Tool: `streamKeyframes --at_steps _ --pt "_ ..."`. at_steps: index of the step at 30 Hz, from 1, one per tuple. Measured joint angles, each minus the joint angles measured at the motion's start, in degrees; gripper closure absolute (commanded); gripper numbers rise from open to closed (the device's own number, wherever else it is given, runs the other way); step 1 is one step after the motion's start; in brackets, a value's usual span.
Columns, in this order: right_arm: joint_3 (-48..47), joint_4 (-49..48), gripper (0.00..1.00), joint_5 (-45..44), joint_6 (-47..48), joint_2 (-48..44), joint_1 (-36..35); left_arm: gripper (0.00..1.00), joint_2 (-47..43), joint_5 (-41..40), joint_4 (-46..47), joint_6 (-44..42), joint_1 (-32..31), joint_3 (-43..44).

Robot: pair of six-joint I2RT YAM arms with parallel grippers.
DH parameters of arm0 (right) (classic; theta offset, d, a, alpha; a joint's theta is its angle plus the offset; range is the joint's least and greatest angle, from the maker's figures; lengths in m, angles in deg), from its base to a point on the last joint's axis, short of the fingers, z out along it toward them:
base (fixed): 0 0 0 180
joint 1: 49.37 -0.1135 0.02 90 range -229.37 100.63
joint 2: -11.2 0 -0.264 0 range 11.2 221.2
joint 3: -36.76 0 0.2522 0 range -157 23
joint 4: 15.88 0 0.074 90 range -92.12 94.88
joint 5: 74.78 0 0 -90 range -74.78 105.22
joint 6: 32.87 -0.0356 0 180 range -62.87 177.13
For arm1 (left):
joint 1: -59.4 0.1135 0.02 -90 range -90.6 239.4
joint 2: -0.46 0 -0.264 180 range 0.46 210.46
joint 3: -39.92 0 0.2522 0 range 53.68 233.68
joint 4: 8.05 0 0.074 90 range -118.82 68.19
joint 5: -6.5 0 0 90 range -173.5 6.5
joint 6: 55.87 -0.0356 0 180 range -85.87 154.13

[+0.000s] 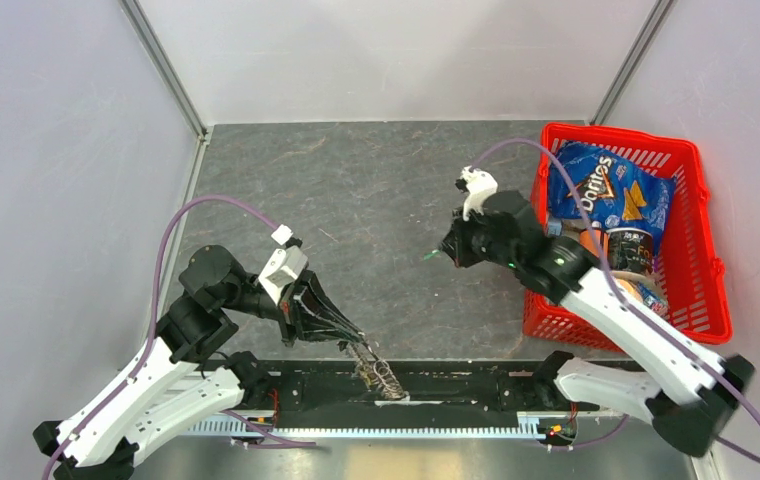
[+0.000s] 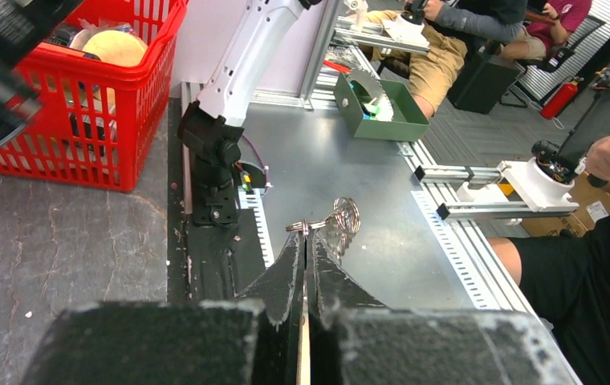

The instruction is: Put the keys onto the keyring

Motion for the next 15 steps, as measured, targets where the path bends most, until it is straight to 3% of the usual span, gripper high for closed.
streamKeyframes --at_steps 6,15 --pt "-1.2 3.2 1.0 19.7 7.5 -12.0 0.0 0.98 0.2 1.8 0.5 0.0 0.0 0.0" --pt "-9.3 6.4 1.0 42.6 11.6 -10.4 -0.1 0.98 2.8 5.4 3.7 1.0 0.0 0.5"
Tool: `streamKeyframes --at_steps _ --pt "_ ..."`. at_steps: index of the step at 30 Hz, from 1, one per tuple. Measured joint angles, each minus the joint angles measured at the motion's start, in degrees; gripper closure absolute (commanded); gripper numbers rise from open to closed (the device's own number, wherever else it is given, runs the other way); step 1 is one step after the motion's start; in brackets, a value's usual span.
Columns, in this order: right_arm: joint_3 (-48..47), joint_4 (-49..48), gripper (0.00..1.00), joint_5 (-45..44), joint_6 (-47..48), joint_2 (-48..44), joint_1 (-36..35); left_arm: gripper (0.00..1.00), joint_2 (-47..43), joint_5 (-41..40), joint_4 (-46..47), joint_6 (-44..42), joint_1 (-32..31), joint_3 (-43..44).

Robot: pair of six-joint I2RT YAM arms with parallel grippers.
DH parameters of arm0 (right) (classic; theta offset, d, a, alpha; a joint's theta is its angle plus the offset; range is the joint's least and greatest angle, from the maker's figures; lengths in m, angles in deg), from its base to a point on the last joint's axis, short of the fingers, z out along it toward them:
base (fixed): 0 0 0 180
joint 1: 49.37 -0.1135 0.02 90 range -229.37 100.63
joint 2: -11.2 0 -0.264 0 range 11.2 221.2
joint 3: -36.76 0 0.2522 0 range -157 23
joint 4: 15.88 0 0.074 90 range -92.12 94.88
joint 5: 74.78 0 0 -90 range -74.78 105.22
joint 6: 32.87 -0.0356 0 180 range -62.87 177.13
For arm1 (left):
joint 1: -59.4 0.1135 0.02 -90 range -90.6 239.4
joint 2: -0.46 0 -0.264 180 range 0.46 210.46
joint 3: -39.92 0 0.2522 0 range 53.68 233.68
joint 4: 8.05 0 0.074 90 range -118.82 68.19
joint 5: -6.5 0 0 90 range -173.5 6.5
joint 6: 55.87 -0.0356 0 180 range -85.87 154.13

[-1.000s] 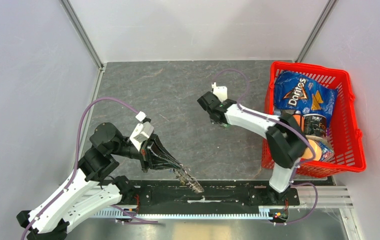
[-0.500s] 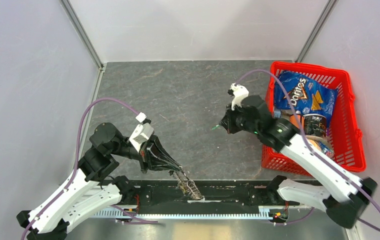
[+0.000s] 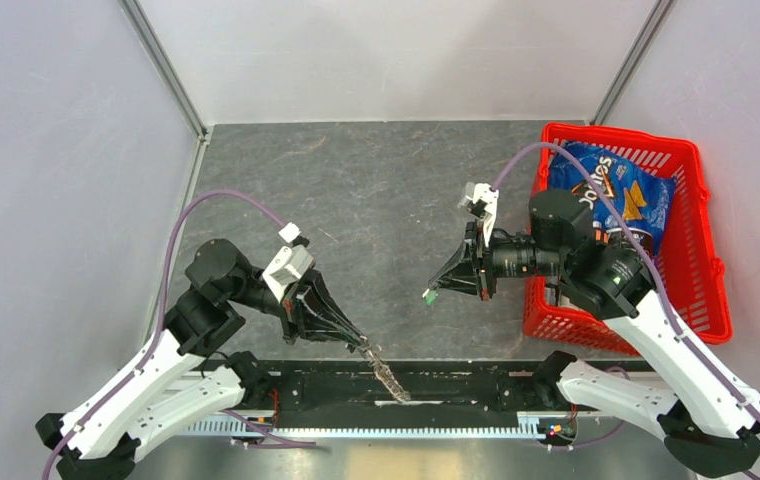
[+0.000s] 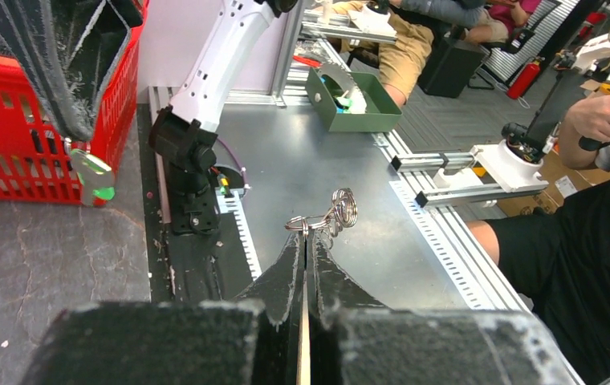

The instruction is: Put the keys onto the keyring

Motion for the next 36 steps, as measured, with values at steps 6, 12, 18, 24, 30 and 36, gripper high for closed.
streamKeyframes --at_steps 6,12,18,24,30,36 --pt "-1.7 -0.3 1.0 9.2 0.0 1.3 -0.1 0.98 1.0 3.1 5.0 2.8 0.0 0.0" --pt "-1.9 -4.9 1.0 15.0 -2.0 2.5 -1.7 0.98 1.8 5.8 8.8 4.9 -0.2 0.2" --pt "-3.1 -8.2 1.0 14.6 -3.4 5.7 -7.3 0.98 2.8 6.8 10.1 5.6 -0.5 0.2" --pt "-5.0 -9.5 1.0 9.3 -3.5 7.0 -12.5 0.98 3.9 6.7 10.1 5.7 -0.5 0.2" --pt "-6.0 -11.2 1.0 4.4 -3.9 6.9 -14.5 0.98 4.1 6.4 9.9 5.7 -0.5 0.2" --pt "-6.2 -11.6 1.0 2.3 -3.9 7.3 -16.2 0.98 3.8 3.6 8.7 5.2 -0.5 0.2"
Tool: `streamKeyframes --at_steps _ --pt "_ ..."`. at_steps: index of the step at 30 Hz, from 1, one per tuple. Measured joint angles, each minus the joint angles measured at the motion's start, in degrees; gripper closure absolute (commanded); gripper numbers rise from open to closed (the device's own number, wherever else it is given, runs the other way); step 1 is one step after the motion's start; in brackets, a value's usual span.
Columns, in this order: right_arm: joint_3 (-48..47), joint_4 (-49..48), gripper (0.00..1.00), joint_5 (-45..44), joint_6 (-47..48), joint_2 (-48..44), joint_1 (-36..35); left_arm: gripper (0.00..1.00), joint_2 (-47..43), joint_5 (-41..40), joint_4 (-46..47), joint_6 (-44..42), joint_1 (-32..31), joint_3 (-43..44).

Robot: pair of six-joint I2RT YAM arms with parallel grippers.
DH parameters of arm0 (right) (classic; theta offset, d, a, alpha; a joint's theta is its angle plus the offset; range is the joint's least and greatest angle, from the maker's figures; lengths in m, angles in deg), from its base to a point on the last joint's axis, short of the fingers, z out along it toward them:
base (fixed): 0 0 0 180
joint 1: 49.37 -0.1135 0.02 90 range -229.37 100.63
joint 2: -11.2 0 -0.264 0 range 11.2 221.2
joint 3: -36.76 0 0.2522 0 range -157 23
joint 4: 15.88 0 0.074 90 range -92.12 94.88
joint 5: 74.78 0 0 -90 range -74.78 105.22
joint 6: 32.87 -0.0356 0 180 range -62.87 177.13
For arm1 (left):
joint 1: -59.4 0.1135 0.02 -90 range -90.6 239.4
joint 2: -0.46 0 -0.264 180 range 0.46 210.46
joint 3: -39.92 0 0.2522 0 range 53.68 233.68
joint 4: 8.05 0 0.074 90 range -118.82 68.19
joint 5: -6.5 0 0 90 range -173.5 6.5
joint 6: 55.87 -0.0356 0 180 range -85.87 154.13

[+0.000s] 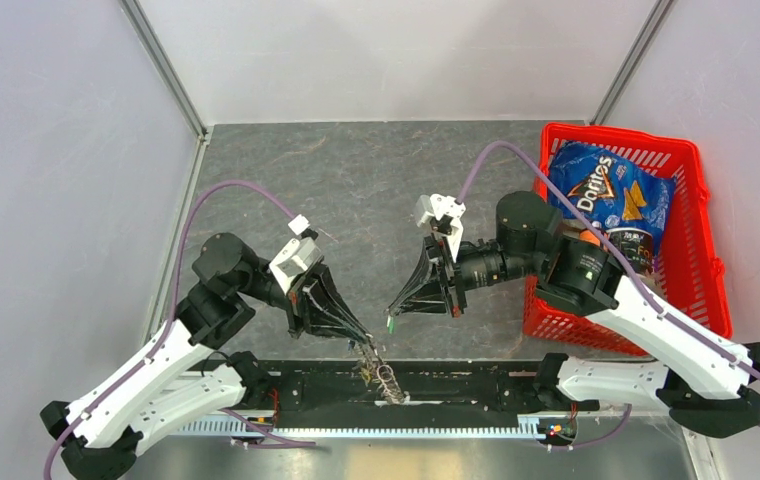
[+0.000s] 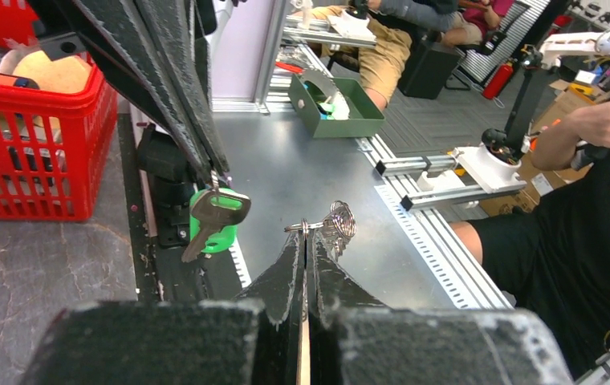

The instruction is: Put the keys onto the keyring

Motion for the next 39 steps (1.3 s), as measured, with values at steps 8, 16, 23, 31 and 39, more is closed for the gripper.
streamKeyframes --at_steps 8,16,23,31,39 --pt "-0.9 0.1 1.0 -1.5 0.1 1.1 -3.0 0.98 -1.4 -4.3 -0.9 -0.6 0.0 0.0" --pt "-2.0 0.1 1.0 -4.0 0.1 1.3 -5.7 0.98 -1.4 -5.8 -1.0 -0.9 0.0 0.0" --pt "-3.4 0.2 1.0 -5.7 0.6 1.8 -7.1 0.98 -1.4 -6.0 -1.0 -1.0 0.0 0.0" --pt "-3.7 0.5 1.0 -7.8 1.1 2.8 -8.3 0.98 -1.7 -6.1 -2.2 -1.3 0.0 0.0" --pt "-4.1 1.1 1.0 -9.5 2.0 2.9 -9.1 0.98 -2.1 -6.1 -2.2 -1.5 0.0 0.0"
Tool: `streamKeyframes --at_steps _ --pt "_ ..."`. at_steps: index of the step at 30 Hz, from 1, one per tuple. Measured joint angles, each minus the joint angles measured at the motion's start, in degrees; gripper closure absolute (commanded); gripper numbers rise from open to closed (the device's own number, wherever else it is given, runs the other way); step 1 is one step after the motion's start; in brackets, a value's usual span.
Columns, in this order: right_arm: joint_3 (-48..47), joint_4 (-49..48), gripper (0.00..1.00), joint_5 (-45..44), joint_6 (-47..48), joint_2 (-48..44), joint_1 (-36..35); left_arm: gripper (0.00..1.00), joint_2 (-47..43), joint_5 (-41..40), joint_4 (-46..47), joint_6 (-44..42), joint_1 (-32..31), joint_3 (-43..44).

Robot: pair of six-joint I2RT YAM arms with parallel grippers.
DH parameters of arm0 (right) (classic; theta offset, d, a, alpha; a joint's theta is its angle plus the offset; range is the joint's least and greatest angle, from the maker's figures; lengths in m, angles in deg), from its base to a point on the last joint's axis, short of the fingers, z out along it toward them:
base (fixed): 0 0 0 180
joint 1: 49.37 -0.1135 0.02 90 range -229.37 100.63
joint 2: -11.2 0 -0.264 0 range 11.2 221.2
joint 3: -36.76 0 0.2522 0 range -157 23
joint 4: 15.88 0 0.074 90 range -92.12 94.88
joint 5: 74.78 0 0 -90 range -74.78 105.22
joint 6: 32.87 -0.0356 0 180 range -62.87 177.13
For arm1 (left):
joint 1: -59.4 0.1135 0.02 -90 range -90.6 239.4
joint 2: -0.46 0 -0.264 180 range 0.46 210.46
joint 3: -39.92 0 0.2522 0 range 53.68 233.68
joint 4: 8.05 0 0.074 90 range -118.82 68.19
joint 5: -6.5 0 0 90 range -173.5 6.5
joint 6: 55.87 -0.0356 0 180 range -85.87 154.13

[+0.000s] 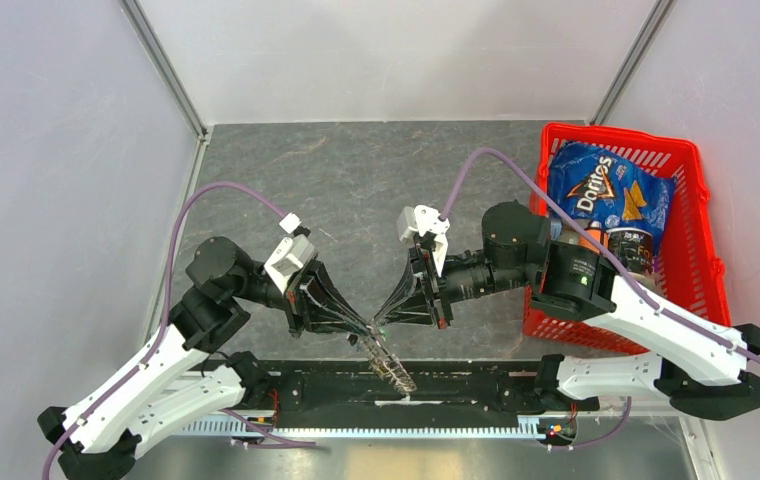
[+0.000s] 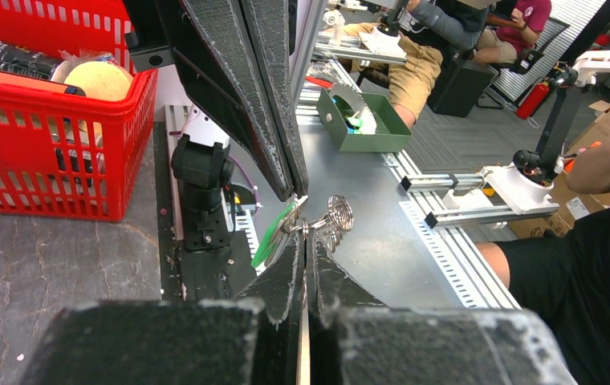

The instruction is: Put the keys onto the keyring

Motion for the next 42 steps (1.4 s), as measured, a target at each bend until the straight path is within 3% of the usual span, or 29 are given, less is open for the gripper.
streamKeyframes --at_steps 42 --pt "0.0 0.1 1.0 -2.7 0.1 -0.9 -2.4 0.98 -0.3 -0.1 -0.5 -0.7 0.0 0.0"
